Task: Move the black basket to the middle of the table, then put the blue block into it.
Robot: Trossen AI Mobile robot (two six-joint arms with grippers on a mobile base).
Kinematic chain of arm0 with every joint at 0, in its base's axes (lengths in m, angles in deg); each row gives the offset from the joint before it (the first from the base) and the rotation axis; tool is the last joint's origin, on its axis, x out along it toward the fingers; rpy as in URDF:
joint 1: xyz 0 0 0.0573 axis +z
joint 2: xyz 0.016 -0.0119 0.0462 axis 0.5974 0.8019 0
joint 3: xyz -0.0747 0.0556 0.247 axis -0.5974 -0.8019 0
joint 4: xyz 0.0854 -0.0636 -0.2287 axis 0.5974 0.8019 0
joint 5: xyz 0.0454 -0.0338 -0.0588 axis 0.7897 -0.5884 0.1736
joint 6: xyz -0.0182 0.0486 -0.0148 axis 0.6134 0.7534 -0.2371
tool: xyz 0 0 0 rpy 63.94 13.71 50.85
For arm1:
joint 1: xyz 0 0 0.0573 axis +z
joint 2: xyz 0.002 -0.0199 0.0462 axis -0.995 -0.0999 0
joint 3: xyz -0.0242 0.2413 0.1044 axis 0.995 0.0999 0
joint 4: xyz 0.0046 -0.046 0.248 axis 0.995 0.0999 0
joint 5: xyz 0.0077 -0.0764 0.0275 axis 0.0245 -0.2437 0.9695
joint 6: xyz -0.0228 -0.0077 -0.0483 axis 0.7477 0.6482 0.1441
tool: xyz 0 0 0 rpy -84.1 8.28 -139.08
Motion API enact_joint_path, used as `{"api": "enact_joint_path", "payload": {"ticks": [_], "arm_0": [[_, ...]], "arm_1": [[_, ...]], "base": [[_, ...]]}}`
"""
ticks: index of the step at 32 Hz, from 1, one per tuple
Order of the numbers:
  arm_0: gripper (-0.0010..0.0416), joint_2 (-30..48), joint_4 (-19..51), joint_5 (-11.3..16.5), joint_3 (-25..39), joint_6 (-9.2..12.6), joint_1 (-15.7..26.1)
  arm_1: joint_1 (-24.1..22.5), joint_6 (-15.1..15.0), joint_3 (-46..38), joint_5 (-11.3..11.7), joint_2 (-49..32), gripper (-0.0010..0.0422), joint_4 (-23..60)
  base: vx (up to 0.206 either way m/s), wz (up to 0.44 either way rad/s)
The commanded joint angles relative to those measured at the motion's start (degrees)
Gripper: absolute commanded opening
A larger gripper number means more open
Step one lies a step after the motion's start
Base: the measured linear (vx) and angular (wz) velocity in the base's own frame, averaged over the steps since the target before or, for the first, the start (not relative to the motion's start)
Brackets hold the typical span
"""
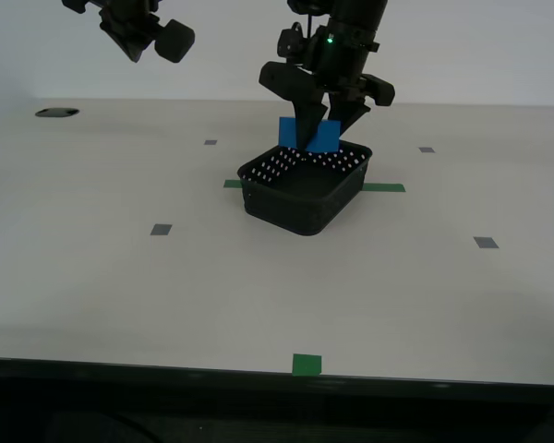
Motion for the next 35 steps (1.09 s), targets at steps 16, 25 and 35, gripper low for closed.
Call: {"api": "enact_joint_path", "payload": {"ticks": [16, 25, 35], "arm_0": [[0.0373, 0.0, 0.4, -0.2, -0.3, -2.7, 0.0], [0.0366, 0.0, 0.5, -0.2, -0.3, -2.7, 0.0], [0.0381, 0.0, 0.0, -0.2, -0.3, -2.7, 0.0]], "arm_1": [[0.3, 0.0, 0.0, 0.0, 0.1, 0.0, 1.5], [0.3, -0.1, 0.0, 0.0, 0.1, 0.0, 1.7], [0.3, 0.0, 0.0, 0.0, 0.1, 0.0, 1.2]], "base": [[0.0, 0.0], [0.0, 0.0], [0.0, 0.0]]}}
